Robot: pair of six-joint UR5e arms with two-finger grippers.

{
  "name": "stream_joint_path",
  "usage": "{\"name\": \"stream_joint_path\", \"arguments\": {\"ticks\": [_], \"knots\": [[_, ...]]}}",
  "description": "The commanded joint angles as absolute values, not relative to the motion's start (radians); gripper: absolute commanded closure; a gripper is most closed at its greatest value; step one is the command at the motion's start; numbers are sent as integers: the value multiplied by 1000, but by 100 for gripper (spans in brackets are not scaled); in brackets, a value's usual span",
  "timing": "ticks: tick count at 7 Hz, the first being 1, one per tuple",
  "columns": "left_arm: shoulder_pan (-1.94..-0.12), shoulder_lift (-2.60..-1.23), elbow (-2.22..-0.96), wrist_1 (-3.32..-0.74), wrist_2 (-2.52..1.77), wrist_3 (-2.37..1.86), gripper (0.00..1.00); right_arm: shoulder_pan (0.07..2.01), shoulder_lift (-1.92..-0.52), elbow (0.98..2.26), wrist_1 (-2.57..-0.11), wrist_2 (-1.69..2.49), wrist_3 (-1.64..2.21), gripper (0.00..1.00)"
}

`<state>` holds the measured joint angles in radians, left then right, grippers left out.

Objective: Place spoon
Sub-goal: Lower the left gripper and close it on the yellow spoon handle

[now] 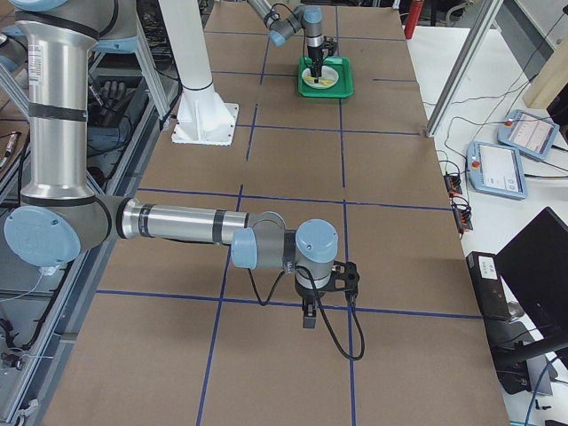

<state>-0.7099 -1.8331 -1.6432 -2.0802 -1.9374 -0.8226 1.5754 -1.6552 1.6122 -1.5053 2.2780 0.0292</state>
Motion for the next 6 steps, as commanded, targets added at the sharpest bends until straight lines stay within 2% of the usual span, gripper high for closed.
{"name": "stream_joint_path", "arguments": {"ticks": [1,6], "knots": [[-716,-1835,-1644,-2080,-1937,-822,49,1575,-1655,1612,-1506,2278,29,0],[-715,-1838,-1635,-2074,-1937,-822,48,1575,-1655,1612,-1505,2278,29,0]]}}
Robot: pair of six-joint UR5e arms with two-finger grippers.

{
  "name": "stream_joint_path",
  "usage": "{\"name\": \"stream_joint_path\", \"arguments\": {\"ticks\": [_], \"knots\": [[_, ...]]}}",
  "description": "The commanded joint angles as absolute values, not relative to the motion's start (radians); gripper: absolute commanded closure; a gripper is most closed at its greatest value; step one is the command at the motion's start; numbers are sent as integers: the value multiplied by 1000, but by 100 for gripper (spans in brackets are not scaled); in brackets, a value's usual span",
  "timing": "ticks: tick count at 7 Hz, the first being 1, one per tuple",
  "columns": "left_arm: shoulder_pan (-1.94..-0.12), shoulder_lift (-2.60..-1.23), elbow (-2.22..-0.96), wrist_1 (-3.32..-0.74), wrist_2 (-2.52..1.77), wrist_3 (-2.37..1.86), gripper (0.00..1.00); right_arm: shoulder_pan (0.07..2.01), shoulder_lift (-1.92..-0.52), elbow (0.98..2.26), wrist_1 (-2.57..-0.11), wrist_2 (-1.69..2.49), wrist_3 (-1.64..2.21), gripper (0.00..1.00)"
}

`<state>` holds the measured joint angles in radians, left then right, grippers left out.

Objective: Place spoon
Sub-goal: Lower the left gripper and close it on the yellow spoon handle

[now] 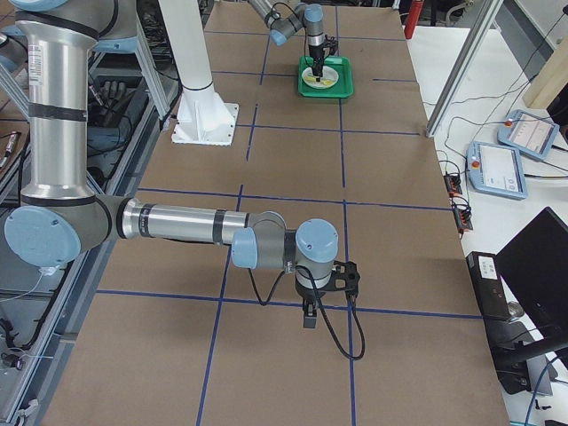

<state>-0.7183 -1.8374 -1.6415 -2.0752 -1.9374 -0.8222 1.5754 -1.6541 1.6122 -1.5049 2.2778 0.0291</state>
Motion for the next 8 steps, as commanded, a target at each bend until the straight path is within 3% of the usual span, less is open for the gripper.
{"name": "stream_joint_path", "arguments": {"ticks": [1,5,7,8], "knots": [[-712,-1838,-1634,-2075,-1937,-822,48,1575,-1655,1612,-1506,2278,29,0],[-712,-1842,-1632,-2074,-1939,-822,49,1575,-1655,1612,-1506,2278,29,0],[-712,-1841,-1623,-2071,-1939,-822,67,1575,-1655,1612,-1506,2278,29,0],[-712,-1842,-1621,-2071,-1939,-822,67,1575,-1655,1612,-1505,2278,29,0]]}}
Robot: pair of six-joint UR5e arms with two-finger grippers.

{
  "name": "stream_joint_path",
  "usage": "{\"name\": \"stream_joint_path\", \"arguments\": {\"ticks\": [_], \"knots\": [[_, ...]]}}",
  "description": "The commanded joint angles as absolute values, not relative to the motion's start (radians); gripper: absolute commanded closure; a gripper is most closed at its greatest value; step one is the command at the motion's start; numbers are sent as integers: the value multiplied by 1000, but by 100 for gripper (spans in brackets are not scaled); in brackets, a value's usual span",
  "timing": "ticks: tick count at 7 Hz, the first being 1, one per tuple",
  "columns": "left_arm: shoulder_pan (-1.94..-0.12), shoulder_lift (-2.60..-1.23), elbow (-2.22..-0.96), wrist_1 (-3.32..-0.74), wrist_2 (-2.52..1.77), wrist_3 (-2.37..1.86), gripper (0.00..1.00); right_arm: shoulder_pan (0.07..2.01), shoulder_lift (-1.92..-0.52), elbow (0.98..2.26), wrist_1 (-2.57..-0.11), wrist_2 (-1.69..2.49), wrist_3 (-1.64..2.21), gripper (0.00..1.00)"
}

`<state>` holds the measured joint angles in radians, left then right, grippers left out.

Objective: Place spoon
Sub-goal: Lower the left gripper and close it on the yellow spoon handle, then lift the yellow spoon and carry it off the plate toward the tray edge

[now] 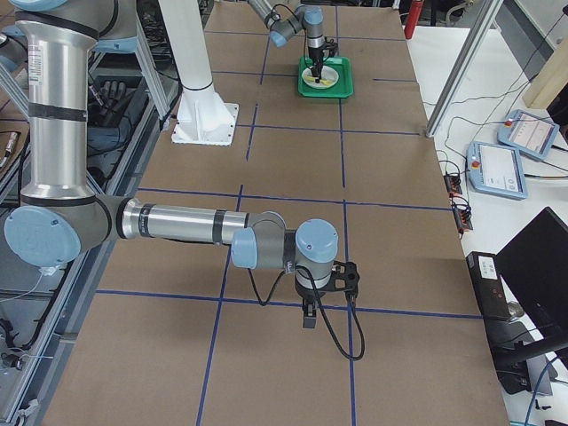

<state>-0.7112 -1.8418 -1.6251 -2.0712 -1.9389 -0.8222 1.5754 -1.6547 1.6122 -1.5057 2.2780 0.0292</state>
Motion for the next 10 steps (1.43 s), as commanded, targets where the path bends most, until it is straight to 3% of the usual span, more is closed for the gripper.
{"name": "stream_joint_path", "arguments": {"ticks": [1,2,4,5,7,10], "knots": [[-712,-1841,-1621,-2071,-1939,-822,67,1575,-1655,1612,-1506,2278,29,0],[-712,-1841,-1621,-2071,-1940,-822,67,1575,-1654,1612,-1505,2278,29,0],[-713,-1839,-1634,-2071,-1940,-831,93,1575,-1655,1612,-1505,2278,29,0],[-725,-1839,-1640,-2069,-1944,-837,100,1575,-1654,1612,-1505,2278,29,0],[-794,-1848,-1664,-1999,-1982,-954,100,1575,-1655,1612,-1505,2276,29,0],[-763,-2024,-1642,-1827,-1980,-1131,100,1575,-1654,1612,-1505,2278,29,0]]}}
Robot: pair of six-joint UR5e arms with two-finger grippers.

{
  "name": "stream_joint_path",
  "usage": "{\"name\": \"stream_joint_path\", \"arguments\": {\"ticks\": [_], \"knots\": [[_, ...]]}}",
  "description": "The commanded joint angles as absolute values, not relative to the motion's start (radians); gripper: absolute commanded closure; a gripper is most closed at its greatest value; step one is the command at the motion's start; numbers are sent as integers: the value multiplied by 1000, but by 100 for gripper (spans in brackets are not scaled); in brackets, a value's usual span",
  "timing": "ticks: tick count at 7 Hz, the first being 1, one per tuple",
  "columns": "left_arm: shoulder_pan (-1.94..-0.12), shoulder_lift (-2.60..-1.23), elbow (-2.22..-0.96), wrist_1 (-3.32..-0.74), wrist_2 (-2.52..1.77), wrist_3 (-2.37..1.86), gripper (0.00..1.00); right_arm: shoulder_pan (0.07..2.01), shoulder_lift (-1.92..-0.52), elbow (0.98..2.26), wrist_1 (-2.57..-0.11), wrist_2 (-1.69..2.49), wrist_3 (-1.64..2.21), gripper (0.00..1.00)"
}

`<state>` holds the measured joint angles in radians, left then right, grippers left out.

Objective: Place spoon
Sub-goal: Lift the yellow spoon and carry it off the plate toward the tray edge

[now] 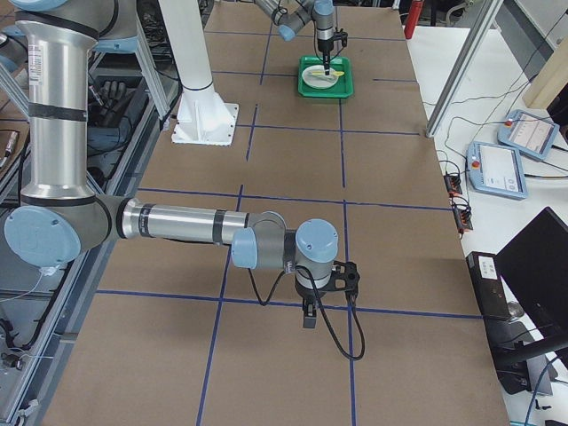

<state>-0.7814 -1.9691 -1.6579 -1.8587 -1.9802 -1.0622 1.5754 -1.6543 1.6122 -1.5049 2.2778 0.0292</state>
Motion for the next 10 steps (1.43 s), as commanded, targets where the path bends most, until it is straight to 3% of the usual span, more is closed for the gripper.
{"name": "stream_joint_path", "arguments": {"ticks": [1,4,5,6,9,10], "knots": [[-732,-2040,-1625,-1835,-1976,-1153,100,1575,-1655,1612,-1505,2278,29,0],[-687,-2042,-1583,-1847,-1974,-1152,100,1575,-1655,1612,-1505,2278,29,0],[-687,-2040,-1585,-1850,-1973,-1146,74,1575,-1655,1612,-1505,2278,29,0],[-687,-2040,-1595,-1850,-1973,-1138,37,1575,-1655,1612,-1506,2278,29,0],[-709,-2039,-1617,-1845,-1976,-1126,32,1575,-1655,1612,-1505,2278,29,0],[-731,-2027,-1675,-1826,-1974,-1127,1,1575,-1655,1612,-1506,2278,29,0]]}}
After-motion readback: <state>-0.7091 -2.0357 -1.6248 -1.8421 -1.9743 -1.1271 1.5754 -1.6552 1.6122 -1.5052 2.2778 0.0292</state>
